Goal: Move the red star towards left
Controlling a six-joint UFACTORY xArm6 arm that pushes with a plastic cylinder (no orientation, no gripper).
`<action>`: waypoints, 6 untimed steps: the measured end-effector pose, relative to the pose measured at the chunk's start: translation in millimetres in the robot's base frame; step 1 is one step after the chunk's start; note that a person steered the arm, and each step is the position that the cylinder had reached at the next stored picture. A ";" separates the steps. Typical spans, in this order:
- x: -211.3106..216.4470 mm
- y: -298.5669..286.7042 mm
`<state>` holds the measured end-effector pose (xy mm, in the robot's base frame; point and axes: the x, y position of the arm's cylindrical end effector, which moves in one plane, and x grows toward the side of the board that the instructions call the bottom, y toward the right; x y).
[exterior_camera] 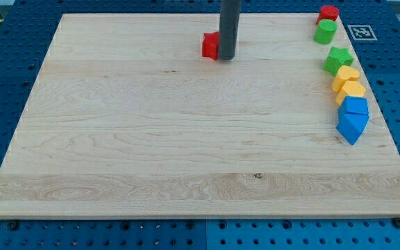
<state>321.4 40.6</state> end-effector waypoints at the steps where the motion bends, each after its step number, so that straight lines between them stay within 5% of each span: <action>1: 0.0 -1.2; 2: -0.4 33.3; 3: -28.6 28.6; 6: -22.0 -13.1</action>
<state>299.4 27.5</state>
